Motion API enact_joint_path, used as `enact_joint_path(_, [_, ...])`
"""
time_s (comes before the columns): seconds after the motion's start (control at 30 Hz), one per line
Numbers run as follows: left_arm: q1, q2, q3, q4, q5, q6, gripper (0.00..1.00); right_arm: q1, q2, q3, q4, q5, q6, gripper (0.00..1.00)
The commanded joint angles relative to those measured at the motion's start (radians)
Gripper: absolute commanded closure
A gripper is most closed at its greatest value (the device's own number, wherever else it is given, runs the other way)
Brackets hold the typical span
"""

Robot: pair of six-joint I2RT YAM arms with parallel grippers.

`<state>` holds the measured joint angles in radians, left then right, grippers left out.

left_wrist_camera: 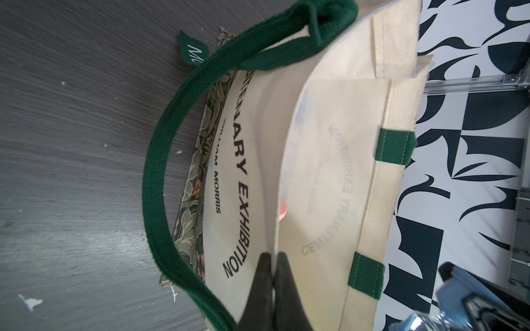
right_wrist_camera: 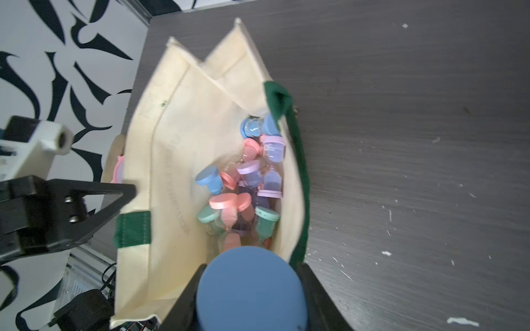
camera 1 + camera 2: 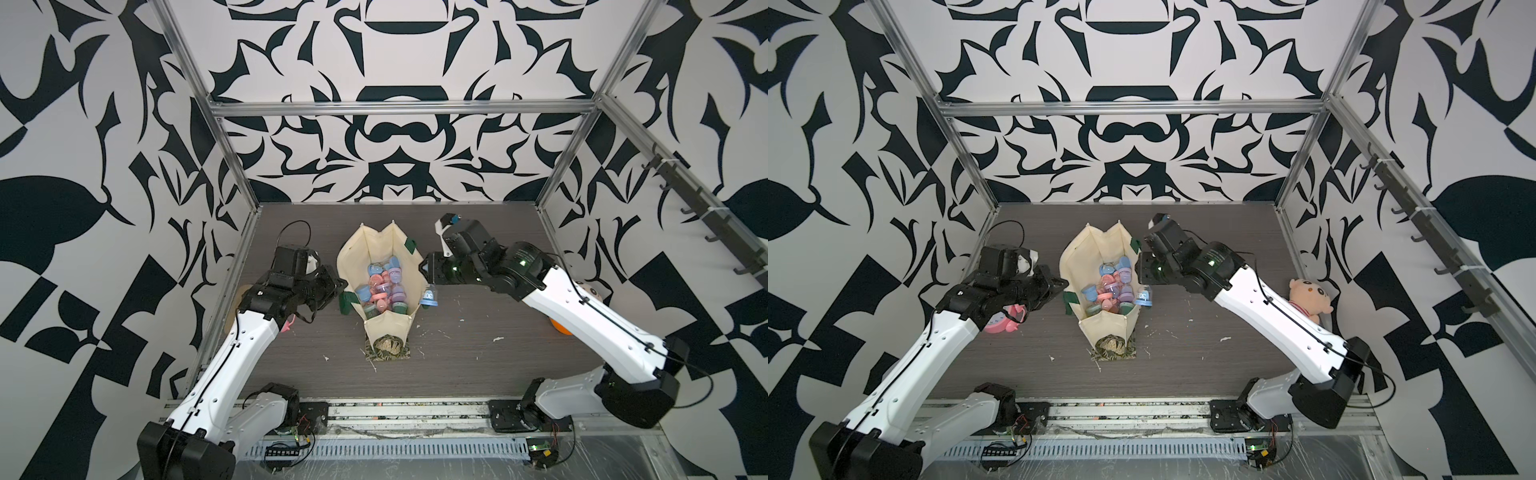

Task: Put the hourglass into the canvas bag
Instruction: Place the hourglass in the canvas bag.

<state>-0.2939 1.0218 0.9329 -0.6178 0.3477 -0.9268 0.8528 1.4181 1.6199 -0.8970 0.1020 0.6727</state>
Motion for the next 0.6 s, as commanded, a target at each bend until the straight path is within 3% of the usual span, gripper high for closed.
enact_joint_path(0.0, [0.002,-0.011,0.007,-0.009,-0.005,-0.013,0.98,0.028,0.049,0.132,0.034,0.049,-0.081,1.00])
enact_joint_path(0.23, [0.002,0.001,0.016,0.011,-0.013,-0.027,0.98,0.051,0.187,0.275,-0.005,0.047,-0.133,1.00])
enact_joint_path(0.57, [0.002,0.025,0.027,0.014,-0.016,-0.034,1.00,0.051,0.257,0.268,-0.010,0.051,-0.163,1.00])
